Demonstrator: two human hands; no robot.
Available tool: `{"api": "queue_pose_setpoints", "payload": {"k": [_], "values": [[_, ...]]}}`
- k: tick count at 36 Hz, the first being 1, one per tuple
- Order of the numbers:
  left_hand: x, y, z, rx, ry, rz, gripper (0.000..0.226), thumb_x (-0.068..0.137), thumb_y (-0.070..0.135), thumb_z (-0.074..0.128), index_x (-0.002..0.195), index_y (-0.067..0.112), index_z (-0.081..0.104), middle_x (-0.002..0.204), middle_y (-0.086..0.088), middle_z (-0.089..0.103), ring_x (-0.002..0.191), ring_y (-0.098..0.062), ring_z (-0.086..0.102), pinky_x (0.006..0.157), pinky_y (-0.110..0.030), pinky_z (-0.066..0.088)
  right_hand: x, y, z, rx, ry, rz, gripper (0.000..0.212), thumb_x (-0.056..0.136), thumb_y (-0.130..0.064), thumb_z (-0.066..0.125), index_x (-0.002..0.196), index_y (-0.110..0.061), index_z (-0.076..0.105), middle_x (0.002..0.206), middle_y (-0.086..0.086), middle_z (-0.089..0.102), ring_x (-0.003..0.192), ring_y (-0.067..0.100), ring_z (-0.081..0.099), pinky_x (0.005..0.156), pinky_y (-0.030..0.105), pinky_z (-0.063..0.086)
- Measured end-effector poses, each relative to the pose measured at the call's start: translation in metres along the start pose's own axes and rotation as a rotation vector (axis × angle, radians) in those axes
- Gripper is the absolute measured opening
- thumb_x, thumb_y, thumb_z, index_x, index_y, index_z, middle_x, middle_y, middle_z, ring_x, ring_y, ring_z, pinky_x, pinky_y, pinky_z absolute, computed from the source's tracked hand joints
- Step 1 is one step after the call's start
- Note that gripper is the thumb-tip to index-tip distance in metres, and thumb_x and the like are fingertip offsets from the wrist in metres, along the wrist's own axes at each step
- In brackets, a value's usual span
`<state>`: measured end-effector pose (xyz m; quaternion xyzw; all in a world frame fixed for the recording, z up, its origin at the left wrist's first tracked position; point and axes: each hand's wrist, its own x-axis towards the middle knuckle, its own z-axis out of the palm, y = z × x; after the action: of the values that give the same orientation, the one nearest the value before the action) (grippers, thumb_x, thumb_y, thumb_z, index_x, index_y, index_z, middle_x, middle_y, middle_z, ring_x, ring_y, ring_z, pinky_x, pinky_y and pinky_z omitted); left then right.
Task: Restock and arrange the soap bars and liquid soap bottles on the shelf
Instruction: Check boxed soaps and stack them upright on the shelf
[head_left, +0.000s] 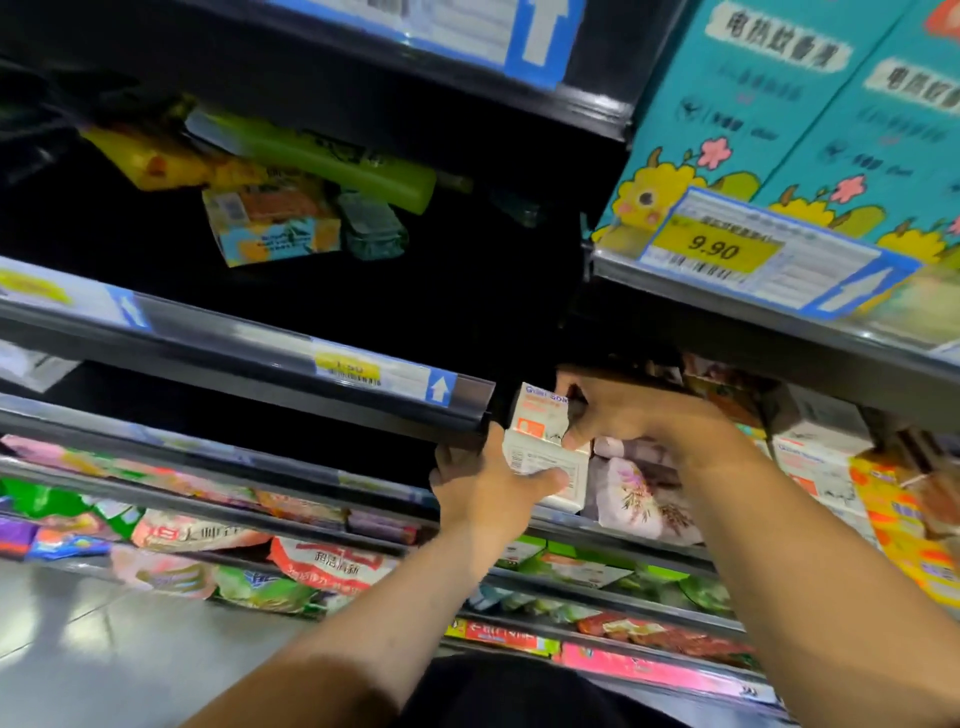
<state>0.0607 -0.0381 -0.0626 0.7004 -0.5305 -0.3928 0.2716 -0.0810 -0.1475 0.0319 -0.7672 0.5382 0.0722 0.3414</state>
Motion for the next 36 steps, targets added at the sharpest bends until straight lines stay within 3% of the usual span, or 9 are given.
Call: {"api": "queue_pose_setpoints", "payload": {"k": [6, 10, 15, 19, 22, 25, 28, 30, 36], "values": [[-0.005, -0.003, -0.004, 0.031, 0.018, 0.027, 0.075, 0.062, 0.088, 0.048, 0.121, 0.042, 0.037, 0.135, 0.010, 0.056, 0.133, -0.030, 0.043, 0.107, -0.048, 0.006, -0.005, -0.004, 0.000, -0.146, 0.105, 0.054, 0.066, 0.068, -0.021, 0.088, 0.120, -0.022, 0.047, 0.109, 0.000, 0.057, 0.099, 0.017, 0.056, 0.079, 0.026, 0.047], [-0.008, -0.007, -0.009, 0.023, 0.059, 0.067, 0.077, 0.060, 0.091, 0.044, 0.120, 0.043, 0.039, 0.126, 0.012, 0.063, 0.127, -0.028, 0.048, 0.112, -0.054, 0.012, -0.013, -0.007, 0.001, -0.053, 0.165, 0.027, 0.051, 0.067, -0.013, 0.087, 0.110, -0.024, 0.062, 0.102, -0.002, 0.067, 0.087, 0.012, 0.061, 0.070, 0.012, 0.047], [-0.013, 0.001, -0.019, -0.058, 0.036, -0.046, 0.065, 0.071, 0.086, 0.049, 0.119, 0.046, 0.029, 0.131, -0.001, 0.058, 0.127, -0.029, 0.045, 0.112, -0.051, 0.025, -0.023, -0.008, 0.006, 0.073, 0.283, -0.014, 0.044, 0.067, -0.022, 0.088, 0.101, -0.037, 0.064, 0.100, -0.015, 0.068, 0.087, -0.005, 0.064, 0.084, 0.025, 0.055], [-0.010, -0.002, -0.030, -0.469, 0.034, -0.128, 0.107, 0.056, 0.089, 0.065, 0.122, 0.006, 0.056, 0.121, -0.016, 0.065, 0.121, -0.033, 0.057, 0.108, -0.044, 0.042, -0.037, -0.012, 0.007, 0.119, 0.480, -0.044, 0.053, 0.075, -0.018, 0.086, 0.122, -0.028, 0.063, 0.084, -0.015, 0.061, 0.063, -0.027, 0.050, 0.059, -0.002, 0.037], [-0.009, -0.003, -0.038, -0.478, 0.078, -0.097, 0.071, 0.068, 0.064, 0.073, 0.103, 0.003, 0.067, 0.105, -0.007, 0.073, 0.101, -0.018, 0.068, 0.084, -0.023, 0.053, -0.045, -0.006, 0.007, 0.262, 0.529, -0.025, 0.051, 0.077, -0.021, 0.085, 0.117, -0.038, 0.058, 0.056, -0.018, 0.058, 0.047, -0.015, 0.053, 0.045, 0.006, 0.037], [-0.008, -0.007, -0.040, -0.357, 0.167, -0.038, 0.060, 0.075, 0.062, 0.064, 0.098, 0.007, 0.071, 0.101, -0.004, 0.075, 0.088, -0.013, 0.069, 0.065, -0.011, 0.051, -0.054, -0.005, 0.008, 0.324, 0.549, -0.012, 0.048, 0.078, -0.023, 0.084, 0.113, -0.044, 0.058, 0.064, -0.021, 0.065, 0.050, -0.010, 0.057, 0.047, 0.009, 0.041], [-0.011, -0.002, -0.046, -0.310, 0.220, 0.049, 0.063, 0.078, 0.061, 0.059, 0.099, 0.003, 0.073, 0.093, -0.006, 0.074, 0.084, -0.017, 0.069, 0.072, -0.027, 0.057, -0.061, -0.001, 0.013, 0.465, 0.585, 0.086, 0.047, 0.072, -0.031, 0.087, 0.114, -0.036, 0.067, 0.077, -0.005, 0.072, 0.057, 0.008, 0.066, 0.057, 0.036, 0.060], [-0.012, 0.004, -0.048, -0.378, 0.210, 0.037, 0.038, 0.085, 0.045, 0.068, 0.098, 0.010, 0.070, 0.086, 0.009, 0.068, 0.078, -0.005, 0.063, 0.067, -0.012, 0.052, -0.066, 0.000, 0.016, 0.535, 0.586, 0.172, 0.053, 0.059, -0.051, 0.087, 0.099, -0.020, 0.074, 0.075, 0.009, 0.074, 0.069, 0.029, 0.073, 0.071, 0.054, 0.061], [-0.012, 0.016, -0.040, -0.712, 0.164, -0.005, 0.042, 0.079, 0.027, 0.081, 0.113, 0.014, 0.061, 0.099, 0.021, 0.063, 0.092, 0.012, 0.058, 0.074, -0.002, 0.048, -0.077, -0.005, 0.017, 0.754, 0.657, 0.187, 0.038, 0.057, -0.037, 0.093, 0.083, -0.020, 0.072, 0.086, 0.019, 0.074, 0.080, 0.033, 0.074, 0.075, 0.062, 0.058]]}}
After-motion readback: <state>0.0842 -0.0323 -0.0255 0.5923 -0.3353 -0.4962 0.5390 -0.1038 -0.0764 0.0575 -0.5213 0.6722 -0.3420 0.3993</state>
